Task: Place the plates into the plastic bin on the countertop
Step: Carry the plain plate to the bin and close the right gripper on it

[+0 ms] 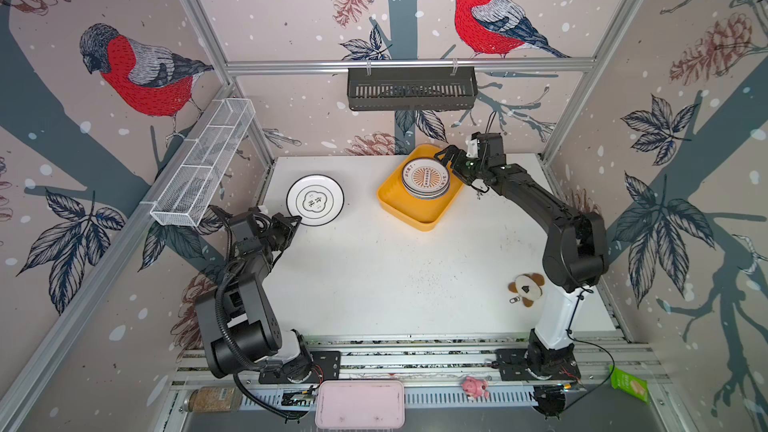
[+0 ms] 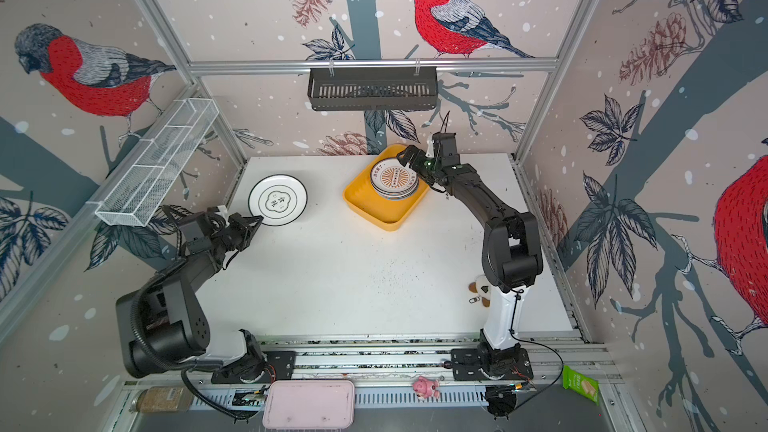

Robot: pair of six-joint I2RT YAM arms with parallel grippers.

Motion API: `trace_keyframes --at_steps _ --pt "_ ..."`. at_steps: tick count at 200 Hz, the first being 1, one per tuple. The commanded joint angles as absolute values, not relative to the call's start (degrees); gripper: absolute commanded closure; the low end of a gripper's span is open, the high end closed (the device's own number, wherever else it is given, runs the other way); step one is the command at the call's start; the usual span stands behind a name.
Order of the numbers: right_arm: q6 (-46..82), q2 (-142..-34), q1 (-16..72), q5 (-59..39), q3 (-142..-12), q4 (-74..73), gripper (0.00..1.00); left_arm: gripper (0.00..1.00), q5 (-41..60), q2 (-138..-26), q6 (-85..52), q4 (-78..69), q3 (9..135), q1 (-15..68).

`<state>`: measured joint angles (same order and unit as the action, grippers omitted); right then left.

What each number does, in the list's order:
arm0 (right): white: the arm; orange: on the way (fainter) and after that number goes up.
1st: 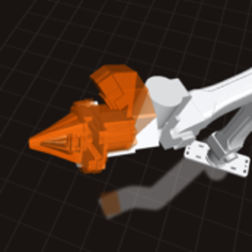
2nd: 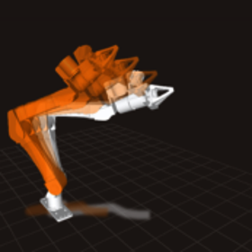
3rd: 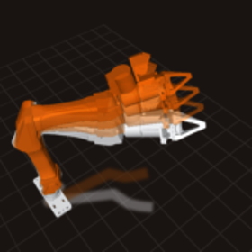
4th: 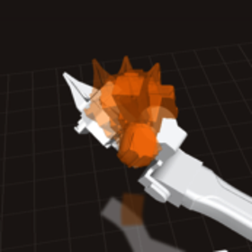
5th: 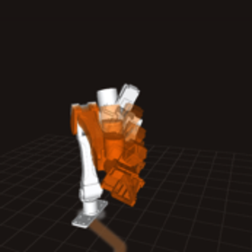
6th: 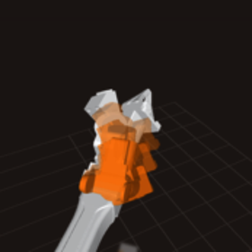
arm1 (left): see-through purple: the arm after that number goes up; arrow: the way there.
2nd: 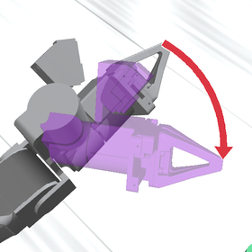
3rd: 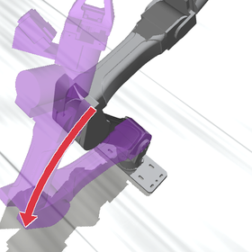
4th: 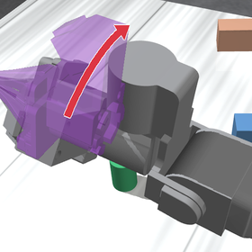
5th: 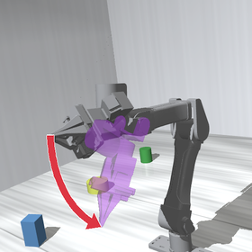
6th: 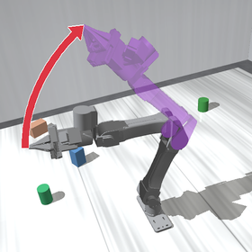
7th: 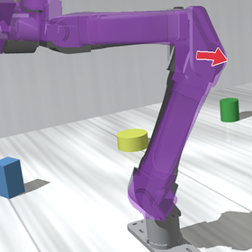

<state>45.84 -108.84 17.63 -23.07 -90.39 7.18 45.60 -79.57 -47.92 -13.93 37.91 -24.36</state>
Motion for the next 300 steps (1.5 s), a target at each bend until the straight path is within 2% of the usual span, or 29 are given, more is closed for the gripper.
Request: trace_keyframes --at_steps 1,51,78,112,145,166,191,208,236,250,300 --pt "42.95 -106.38 19.93 -21.49 -88.07 4.94 0.00 1.00 49.93 -78.40 -46.91 -10.52 40.48 -21.81" --pt "44.03 -100.32 27.26 -29.10 -78.56 -7.42 0.01 1.00 52.39 -78.25 -49.09 -9.24 44.86 -12.25" --pt "43.35 -99.06 30.97 -28.55 -77.18 -8.81 0.01 1.00 55.92 -79.30 -51.61 -11.91 46.01 -8.99" --pt "43.94 -99.60 34.10 -26.65 -76.20 -7.82 0.08 1.00 57.51 -80.07 -46.57 -4.89 49.29 -7.34" --pt "43.37 -99.69 36.97 -24.68 -76.33 -7.65 0.12 1.00 58.73 -79.96 -46.15 -4.01 50.29 -6.24" --pt "44.33 -99.95 37.44 -24.36 -76.05 -8.78 0.21 1.00 59.13 -79.76 -46.10 -3.91 50.53 -6.07" --pt "45.09 -100.58 37.35 -23.58 -76.16 -9.06 0.43 1.00 59.34 -79.45 -46.05 -3.93 50.78 -6.06" --pt "45.43 -101.34 37.33 -23.73 -76.63 -8.91 0.46 1.00 59.56 -79.54 -46.05 -3.96 50.88 -5.99" --pt "45.35 -102.20 37.24 -24.25 -77.64 -8.79 0.61 1.00 59.90 -79.90 -45.97 -3.95 51.14 -5.91" --pt "45.35 -102.51 37.24 -24.26 -78.07 -8.58 0.63 1.00 59.75 -79.89 -46.07 -3.96 51.24 -5.85" --pt "46.80 -103.49 36.53 -24.69 -78.31 -8.59 0.96 1.00 59.18 -79.67 -46.05 -4.31 51.67 -5.73"
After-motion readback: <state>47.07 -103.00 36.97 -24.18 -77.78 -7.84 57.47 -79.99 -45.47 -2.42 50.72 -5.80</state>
